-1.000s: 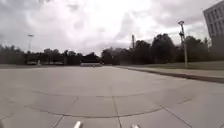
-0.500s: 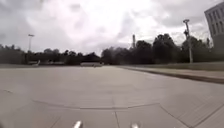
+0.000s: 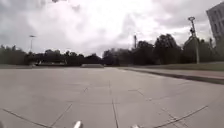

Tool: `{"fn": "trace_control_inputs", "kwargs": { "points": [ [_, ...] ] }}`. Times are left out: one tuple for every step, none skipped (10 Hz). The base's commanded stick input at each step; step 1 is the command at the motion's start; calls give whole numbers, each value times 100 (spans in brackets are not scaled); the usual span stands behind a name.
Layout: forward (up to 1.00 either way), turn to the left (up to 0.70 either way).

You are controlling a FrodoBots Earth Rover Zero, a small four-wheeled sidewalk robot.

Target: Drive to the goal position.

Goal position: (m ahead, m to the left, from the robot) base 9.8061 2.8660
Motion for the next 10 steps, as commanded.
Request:
{"fn": "trace_control_inputs", "kwargs": {
  "points": [
    [100,0],
    [100,0],
    [100,0],
    [100,0],
    [100,0],
    [100,0],
    [100,0],
    [100,0],
    [100,0],
    [100,0]
  ]
}}
